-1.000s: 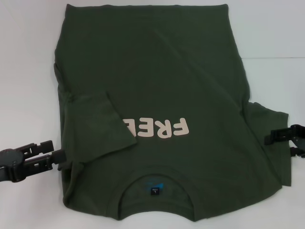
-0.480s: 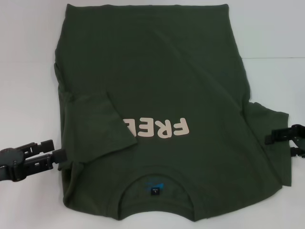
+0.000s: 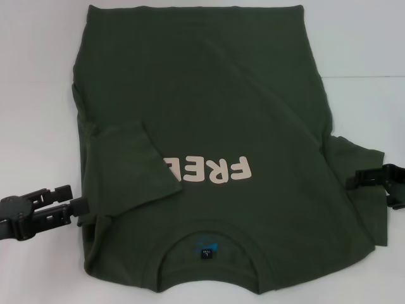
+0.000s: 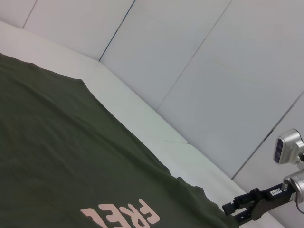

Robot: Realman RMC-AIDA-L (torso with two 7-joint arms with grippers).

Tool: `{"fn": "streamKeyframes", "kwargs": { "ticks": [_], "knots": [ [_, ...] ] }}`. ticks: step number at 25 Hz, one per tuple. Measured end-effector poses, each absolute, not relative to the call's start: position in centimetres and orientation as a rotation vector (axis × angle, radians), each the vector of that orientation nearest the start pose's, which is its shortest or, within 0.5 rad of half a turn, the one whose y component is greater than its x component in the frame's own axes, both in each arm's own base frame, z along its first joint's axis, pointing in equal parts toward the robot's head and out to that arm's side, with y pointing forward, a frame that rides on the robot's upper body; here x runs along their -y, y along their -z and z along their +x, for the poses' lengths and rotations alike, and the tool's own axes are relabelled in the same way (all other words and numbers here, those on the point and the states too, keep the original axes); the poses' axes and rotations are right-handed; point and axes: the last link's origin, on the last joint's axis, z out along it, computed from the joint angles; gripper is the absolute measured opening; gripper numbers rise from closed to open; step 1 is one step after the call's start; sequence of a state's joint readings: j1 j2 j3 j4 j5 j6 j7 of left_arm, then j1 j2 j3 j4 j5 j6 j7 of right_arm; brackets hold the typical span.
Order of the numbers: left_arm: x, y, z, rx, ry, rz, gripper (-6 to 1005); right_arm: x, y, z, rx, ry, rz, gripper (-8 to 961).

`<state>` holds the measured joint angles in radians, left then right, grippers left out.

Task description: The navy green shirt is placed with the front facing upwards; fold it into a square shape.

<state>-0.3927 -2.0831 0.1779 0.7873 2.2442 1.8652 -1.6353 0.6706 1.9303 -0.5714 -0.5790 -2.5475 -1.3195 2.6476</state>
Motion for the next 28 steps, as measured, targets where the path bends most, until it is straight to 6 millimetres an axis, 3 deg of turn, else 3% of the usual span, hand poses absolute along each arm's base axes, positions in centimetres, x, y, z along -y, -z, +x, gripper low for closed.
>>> {"fn": "streamKeyframes", "kwargs": {
  "ticks": [8,14,24,28],
  "knots": [
    [-26.1,-6.1,-32.4,1.169,0.894,-2.426,807,-37.2,-5.1,33.1,-2.069,-0.241,-1.827,879],
    [-26.2,-6.1,-32.3,1.166,0.896,-2.429,807,-37.1,-5.5,33.3,-2.076,-0.259,-1.805,768],
    [-26.4,-6.0,-32.1,1.160,0.899,-2.430,806,-37.0,-5.6,33.2,-2.084,-0.257,-1.813,335],
    [-26.4,-6.0,-32.1,1.160,0.899,-2.429,806,-37.0,-5.7,33.2,-2.082,-0.251,-1.820,294]
  ]
}}
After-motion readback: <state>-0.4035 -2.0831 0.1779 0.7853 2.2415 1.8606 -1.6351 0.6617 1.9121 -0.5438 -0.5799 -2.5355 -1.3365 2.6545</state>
